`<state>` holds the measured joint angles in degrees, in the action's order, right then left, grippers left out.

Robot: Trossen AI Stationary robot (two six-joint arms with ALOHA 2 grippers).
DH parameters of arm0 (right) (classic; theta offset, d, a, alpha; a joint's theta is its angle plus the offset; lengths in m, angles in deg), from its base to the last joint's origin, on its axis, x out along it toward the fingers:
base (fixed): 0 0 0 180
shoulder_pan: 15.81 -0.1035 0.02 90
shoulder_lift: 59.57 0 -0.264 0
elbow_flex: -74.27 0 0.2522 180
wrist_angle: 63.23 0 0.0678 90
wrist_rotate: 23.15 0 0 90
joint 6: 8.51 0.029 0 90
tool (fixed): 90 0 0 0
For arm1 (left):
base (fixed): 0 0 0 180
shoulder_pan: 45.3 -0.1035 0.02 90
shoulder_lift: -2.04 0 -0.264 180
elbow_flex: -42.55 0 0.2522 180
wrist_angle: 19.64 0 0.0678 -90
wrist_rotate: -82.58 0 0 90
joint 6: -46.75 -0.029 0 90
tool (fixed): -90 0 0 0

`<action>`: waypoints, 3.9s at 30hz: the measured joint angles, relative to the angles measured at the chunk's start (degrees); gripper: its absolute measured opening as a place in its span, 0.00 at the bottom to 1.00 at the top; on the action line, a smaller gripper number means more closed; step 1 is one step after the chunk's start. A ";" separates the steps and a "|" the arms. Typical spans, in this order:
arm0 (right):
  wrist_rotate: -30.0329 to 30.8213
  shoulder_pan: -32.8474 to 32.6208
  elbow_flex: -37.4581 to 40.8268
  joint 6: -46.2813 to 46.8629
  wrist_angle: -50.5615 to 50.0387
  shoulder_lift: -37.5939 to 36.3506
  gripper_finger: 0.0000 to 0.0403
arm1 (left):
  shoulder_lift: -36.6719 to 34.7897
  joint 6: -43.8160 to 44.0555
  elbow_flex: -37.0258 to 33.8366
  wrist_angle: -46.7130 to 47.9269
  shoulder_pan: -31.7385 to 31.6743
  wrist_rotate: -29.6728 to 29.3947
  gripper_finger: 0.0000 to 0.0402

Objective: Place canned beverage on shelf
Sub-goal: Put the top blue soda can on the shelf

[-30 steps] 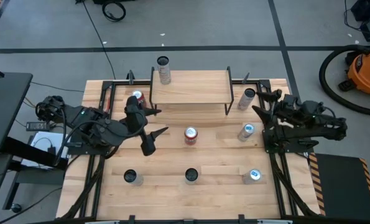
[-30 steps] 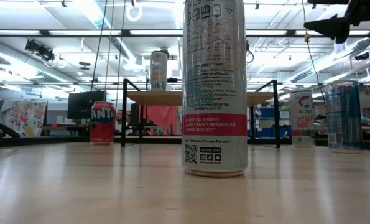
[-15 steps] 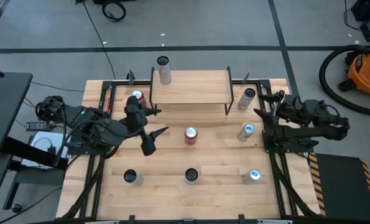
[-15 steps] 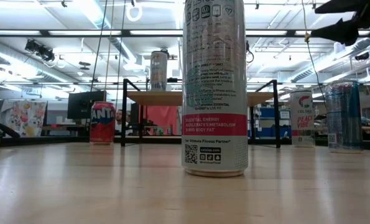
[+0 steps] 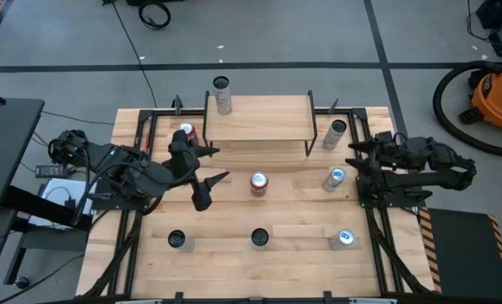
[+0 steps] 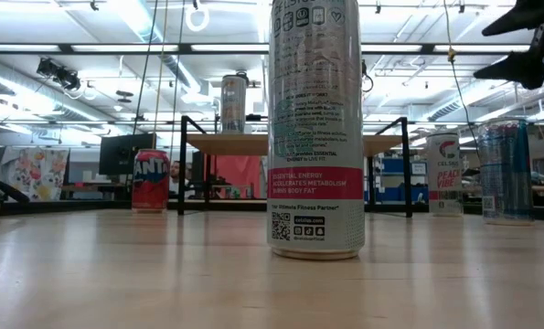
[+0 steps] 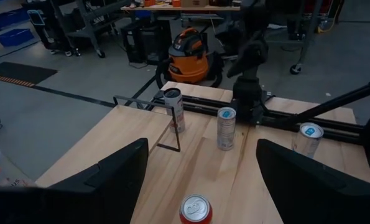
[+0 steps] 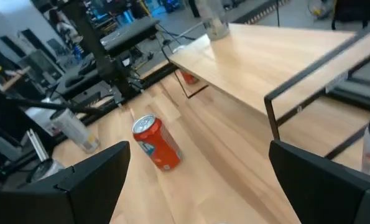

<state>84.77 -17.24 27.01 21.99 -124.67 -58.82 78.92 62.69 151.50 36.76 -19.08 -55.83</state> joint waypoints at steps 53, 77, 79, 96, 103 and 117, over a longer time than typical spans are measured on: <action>-6.06 -0.02 0.04 8.97 -10.27 25.45 0.96 | 0.00 -0.66 0.01 2.20 0.07 0.25 0.77; -10.73 0.00 0.04 13.47 -9.36 36.50 0.96 | 0.00 -0.66 0.01 2.24 0.07 0.27 0.77; -10.72 0.00 0.04 13.47 -9.36 36.50 0.96 | 0.00 -0.66 0.01 2.26 0.07 0.50 0.77; -8.13 0.00 0.04 17.25 -9.54 36.76 0.91 | 0.00 -0.24 0.04 2.20 0.07 1.23 0.77; -8.35 0.00 0.04 17.60 -9.82 39.40 0.90 | 0.00 -0.24 0.04 2.20 0.07 1.12 0.77; -7.19 0.02 0.04 17.36 -10.34 43.23 0.77 | 0.00 -0.21 0.03 2.18 0.07 1.12 0.77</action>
<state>77.58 -17.22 27.06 39.35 -135.01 -15.59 78.92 62.49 151.53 38.94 -19.02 -54.71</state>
